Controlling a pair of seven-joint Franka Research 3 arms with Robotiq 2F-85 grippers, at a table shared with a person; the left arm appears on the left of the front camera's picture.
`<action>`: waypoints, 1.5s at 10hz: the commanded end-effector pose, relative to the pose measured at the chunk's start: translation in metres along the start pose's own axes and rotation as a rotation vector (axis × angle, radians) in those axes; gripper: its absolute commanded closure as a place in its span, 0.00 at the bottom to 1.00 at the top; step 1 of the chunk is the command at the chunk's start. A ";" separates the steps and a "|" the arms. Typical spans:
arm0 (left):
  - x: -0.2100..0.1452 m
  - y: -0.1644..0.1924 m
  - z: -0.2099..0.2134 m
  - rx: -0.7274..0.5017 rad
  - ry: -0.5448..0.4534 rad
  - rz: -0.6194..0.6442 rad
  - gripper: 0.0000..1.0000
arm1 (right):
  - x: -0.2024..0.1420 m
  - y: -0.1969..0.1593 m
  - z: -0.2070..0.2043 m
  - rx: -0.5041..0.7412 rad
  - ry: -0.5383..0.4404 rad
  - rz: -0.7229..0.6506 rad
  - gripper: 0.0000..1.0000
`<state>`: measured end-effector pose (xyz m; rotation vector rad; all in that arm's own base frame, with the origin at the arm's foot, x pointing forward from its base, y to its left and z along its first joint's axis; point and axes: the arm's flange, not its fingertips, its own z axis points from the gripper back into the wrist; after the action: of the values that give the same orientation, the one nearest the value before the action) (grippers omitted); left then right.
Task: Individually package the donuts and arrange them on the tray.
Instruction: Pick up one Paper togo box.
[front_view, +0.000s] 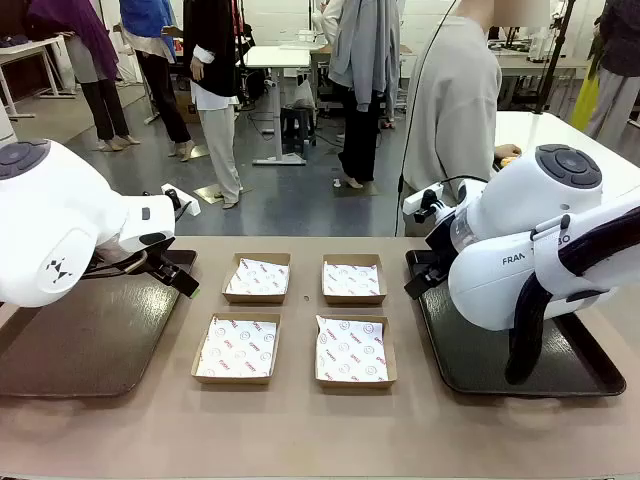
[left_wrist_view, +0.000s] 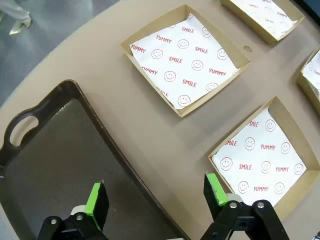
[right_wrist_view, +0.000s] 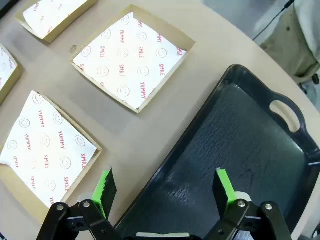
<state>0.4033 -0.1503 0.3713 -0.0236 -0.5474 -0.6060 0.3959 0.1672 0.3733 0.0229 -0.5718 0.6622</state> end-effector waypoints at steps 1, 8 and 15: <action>0.000 0.000 0.000 0.000 0.000 0.000 0.00 | 0.000 0.000 0.000 0.000 0.000 0.000 0.00; 0.000 0.000 0.000 0.000 0.000 0.000 0.00 | 0.000 0.000 0.000 0.000 0.000 0.000 0.00; -0.076 -0.007 0.076 -0.116 0.130 -0.021 0.00 | -0.047 0.029 0.075 0.076 0.192 -0.007 0.00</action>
<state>0.3892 -0.1437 0.3914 -0.0443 -0.4437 -0.6411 0.3750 0.1697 0.3914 0.0203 -0.4346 0.6825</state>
